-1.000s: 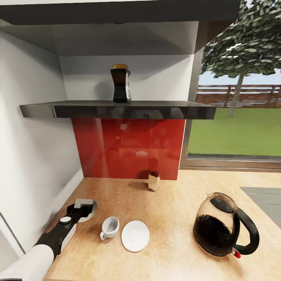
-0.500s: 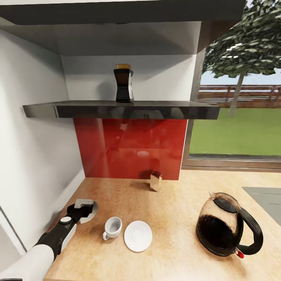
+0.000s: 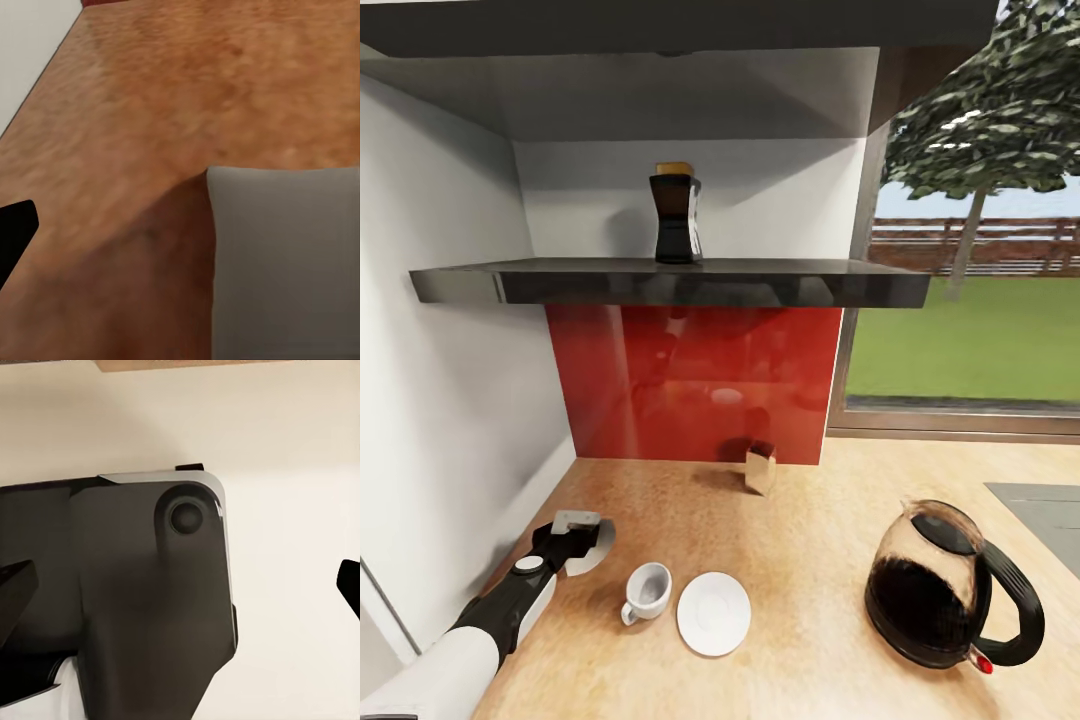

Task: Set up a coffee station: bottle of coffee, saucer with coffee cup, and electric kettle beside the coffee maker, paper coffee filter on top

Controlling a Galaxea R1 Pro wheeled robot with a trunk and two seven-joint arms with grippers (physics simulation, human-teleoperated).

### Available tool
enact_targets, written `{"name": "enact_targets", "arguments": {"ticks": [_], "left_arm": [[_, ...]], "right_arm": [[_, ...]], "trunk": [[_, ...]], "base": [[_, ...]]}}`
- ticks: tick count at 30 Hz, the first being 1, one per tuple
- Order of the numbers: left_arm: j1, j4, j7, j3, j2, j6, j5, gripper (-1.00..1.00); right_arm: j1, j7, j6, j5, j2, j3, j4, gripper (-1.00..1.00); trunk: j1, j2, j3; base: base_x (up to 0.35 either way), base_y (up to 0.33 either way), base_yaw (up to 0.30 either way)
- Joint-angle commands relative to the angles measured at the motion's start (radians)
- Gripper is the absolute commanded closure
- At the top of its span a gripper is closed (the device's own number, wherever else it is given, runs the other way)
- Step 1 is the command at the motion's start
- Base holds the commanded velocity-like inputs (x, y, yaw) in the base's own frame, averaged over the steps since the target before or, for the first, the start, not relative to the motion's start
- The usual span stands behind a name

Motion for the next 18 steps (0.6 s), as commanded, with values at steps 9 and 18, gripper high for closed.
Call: {"name": "enact_targets", "arguments": {"ticks": [9,18], "left_arm": [[0.000,0.001,0.001,-0.004,-0.001,-0.001,-0.003,-1.00],[0.014,0.029,-0.001,-0.004,-0.006,-0.002,-0.004,-1.00]], "right_arm": [[0.000,0.000,-0.004,0.000,-0.001,-0.007,0.001,-1.00],[-0.001,0.001,-0.004,0.000,-0.001,-0.007,0.001,-1.00]], "trunk": [[0.000,-0.001,0.000],[0.000,-0.001,0.000]], "base": [[0.021,0.000,0.000],[0.051,0.000,0.000]]}}
